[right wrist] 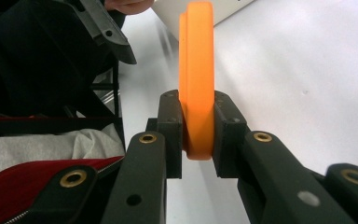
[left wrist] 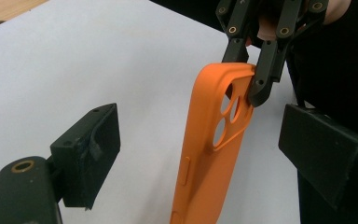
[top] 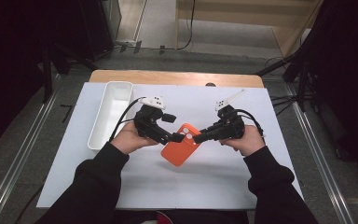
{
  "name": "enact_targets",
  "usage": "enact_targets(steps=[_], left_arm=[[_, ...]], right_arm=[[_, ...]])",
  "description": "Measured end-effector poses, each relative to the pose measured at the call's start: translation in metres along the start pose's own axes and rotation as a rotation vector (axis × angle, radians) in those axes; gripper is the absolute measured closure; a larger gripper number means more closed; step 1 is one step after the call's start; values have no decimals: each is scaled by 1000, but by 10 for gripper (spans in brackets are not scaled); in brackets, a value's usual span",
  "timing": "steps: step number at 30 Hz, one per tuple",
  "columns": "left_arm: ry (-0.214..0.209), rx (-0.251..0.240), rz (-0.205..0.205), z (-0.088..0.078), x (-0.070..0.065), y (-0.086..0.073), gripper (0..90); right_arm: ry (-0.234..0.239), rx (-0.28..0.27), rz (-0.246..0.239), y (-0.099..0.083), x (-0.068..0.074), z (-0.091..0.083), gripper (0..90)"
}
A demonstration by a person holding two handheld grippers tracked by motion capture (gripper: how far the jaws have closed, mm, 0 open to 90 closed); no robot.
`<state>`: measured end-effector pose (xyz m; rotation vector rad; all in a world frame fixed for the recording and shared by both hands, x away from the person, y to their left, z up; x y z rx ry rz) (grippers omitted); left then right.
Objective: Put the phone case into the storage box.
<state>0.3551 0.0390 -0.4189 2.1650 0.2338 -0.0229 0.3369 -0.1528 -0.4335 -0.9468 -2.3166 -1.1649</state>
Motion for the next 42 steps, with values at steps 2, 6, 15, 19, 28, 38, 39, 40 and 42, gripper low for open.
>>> enact_targets(steps=[2,6,15,19,28,38,39,40,42], left_arm=[[12,3,-6,1,0,0,91],[30,6,-27,2,0,-2,49],[71,-15,-21,1,-3,-3,48],[82,-27,-42,1,-4,-4,48],[134,-70,-57,-1,-6,-6,48],[181,-121,-83,-3,-12,-11,49],[190,-115,-76,-3,-13,-11,49],[199,-109,-68,-3,-13,-12,49],[217,-102,-59,-2,-14,-12,49]], right_arm=[[-5,-2,7,0,0,0,751],[-13,-1,20,0,-1,0,751],[-30,-5,51,-1,-4,1,751],[-37,-10,73,-1,-6,0,751],[-53,-27,120,0,-4,0,752],[-79,-45,161,1,-5,0,752],[-73,-51,170,1,-5,0,752],[-73,-54,182,1,-6,0,752],[-68,-62,203,1,-7,0,752]])
Point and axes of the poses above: each handheld gripper's, and its own axes: z roughly forward along the jaws, y roughly out of its top, x roughly to its left, the point moved 5 cm from there along z, roughly forward along the jaws, and after that the axes turned 10 degrees about z, right-handed, at the moved point
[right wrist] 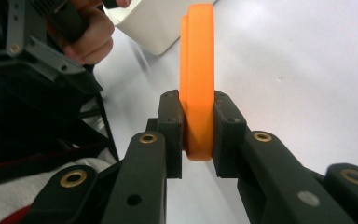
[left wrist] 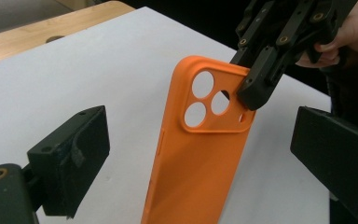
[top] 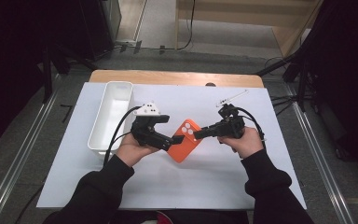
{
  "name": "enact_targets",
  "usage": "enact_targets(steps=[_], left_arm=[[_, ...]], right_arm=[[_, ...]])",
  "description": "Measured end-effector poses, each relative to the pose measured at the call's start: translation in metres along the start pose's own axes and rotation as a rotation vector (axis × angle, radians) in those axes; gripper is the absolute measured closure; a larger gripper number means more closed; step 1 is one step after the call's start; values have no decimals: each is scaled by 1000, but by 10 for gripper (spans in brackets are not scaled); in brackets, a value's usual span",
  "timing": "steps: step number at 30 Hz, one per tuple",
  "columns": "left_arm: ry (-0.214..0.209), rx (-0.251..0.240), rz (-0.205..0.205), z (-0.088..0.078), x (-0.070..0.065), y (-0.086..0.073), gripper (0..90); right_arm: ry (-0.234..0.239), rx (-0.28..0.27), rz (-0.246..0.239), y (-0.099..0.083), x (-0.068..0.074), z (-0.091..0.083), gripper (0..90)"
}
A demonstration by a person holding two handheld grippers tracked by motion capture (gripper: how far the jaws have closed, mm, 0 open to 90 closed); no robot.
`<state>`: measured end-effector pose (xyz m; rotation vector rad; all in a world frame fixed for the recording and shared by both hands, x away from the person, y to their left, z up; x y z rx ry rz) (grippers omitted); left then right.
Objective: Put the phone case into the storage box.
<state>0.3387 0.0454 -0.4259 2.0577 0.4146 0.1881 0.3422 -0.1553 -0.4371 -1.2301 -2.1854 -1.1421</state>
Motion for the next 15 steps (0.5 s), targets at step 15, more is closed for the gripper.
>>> enact_targets(steps=[15], left_arm=[[65,8,54,8,-5,-2,50]], right_arm=[[-32,-26,106,-1,1,7,753]])
Point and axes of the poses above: each handheld gripper's, and its own axes: z roughly forward along the jaws, y roughly out of its top, x roughly to its left, the point moved 5 cm from there along z, roughly forward along the jaws, and after that the axes turned 10 degrees about z, right-handed, at the moved point
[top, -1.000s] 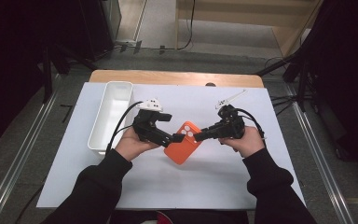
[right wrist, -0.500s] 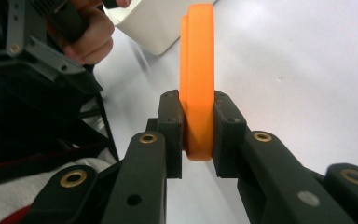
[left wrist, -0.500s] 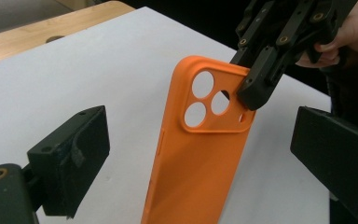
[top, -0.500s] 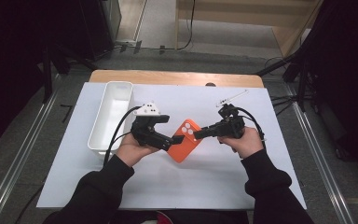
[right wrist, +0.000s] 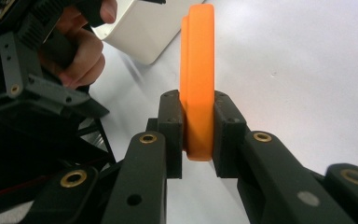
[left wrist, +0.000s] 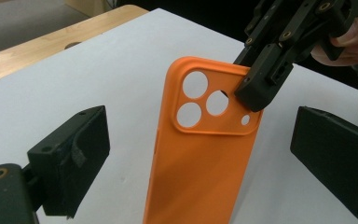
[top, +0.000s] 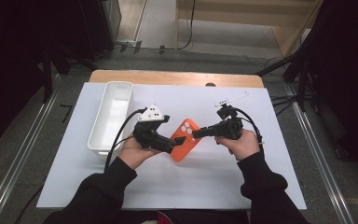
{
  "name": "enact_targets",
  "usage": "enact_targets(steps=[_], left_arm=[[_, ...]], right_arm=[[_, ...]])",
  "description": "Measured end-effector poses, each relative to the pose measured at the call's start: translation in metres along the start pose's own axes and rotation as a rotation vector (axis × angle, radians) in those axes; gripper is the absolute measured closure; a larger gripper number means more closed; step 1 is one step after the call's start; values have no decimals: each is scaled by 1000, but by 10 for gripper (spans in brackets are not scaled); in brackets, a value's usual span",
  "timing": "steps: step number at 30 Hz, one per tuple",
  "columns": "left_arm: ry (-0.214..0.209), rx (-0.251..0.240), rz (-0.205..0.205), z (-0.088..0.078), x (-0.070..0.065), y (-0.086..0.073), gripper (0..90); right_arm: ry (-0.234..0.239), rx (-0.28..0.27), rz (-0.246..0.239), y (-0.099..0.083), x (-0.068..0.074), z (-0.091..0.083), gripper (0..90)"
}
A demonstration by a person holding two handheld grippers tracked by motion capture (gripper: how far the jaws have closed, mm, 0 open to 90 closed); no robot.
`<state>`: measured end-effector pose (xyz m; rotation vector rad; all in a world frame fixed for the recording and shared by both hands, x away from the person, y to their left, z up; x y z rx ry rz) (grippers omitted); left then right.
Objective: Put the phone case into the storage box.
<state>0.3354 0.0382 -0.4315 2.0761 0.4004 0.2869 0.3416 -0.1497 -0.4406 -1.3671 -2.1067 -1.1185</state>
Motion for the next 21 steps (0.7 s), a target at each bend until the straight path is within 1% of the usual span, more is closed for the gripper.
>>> enact_targets(steps=[2,3,5,8,12,17,19,21], left_arm=[[1,6,8,1,-2,1,49],[4,9,11,2,-2,1,49],[1,0,8,3,-3,1,49],[-1,5,1,5,-3,0,49],[4,4,-8,7,-3,0,48],[5,9,-7,11,-4,0,48],[-2,12,-11,12,-5,0,48],[0,15,-6,13,-5,0,48]], right_arm=[[-4,1,9,0,1,1,753],[1,-1,6,1,1,2,753],[12,-6,2,1,4,2,753],[7,-4,10,2,6,3,753],[8,-7,40,4,7,4,753],[11,-4,52,6,9,6,754],[11,-6,53,7,9,6,754],[11,-8,55,8,10,6,754]])
Point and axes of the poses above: each handheld gripper's, and its own axes: z roughly forward along the jaws, y roughly out of its top, x roughly to its left, the point moved 5 cm from there along z, roughly forward along the jaws, and after that the axes turned 10 degrees about z, right-handed, at the moved point
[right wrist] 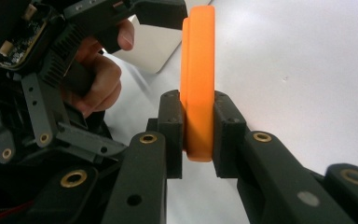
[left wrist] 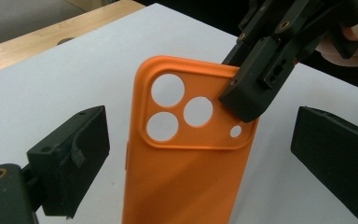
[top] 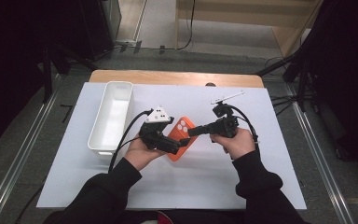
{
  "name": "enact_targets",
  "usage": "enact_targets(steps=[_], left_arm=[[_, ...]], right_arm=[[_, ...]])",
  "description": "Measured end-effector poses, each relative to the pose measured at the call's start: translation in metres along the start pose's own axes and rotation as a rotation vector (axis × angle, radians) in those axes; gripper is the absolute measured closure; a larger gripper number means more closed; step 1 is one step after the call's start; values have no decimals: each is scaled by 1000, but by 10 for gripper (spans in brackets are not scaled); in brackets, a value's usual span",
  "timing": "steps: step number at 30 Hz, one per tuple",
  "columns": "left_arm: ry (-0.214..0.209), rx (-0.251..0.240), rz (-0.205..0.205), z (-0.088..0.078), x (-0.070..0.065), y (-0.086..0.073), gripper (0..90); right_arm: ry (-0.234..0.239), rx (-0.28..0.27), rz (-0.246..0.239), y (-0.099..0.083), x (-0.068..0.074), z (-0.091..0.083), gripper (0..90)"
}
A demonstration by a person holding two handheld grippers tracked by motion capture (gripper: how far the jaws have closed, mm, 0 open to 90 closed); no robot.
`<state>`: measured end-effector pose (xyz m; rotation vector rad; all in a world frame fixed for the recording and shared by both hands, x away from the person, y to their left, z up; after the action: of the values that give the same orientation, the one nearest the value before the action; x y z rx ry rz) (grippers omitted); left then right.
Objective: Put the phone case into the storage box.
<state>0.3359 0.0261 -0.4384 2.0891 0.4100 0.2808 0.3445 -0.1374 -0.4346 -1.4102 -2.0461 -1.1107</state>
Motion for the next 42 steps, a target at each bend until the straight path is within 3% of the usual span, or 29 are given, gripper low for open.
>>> enact_targets(steps=[7,16,27,42], left_arm=[[46,15,20,4,2,0,0],[44,18,21,9,3,1,0],[56,41,59,16,1,0,0],[71,31,53,25,0,-2,6]], right_arm=[[5,-2,2,2,3,0,754],[3,6,10,4,4,2,754],[-2,3,13,4,6,4,754],[4,-11,21,6,6,2,757]])
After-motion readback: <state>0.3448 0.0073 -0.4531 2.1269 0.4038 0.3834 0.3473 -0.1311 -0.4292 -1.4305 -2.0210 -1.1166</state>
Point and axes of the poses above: each handheld gripper's, and its own axes: z roughly forward along the jaws, y roughly out of its top, x roughly to its left, the point moved 5 cm from there along z, roughly forward along the jaws, and after that the axes turned 10 degrees about z, right-handed, at the moved point
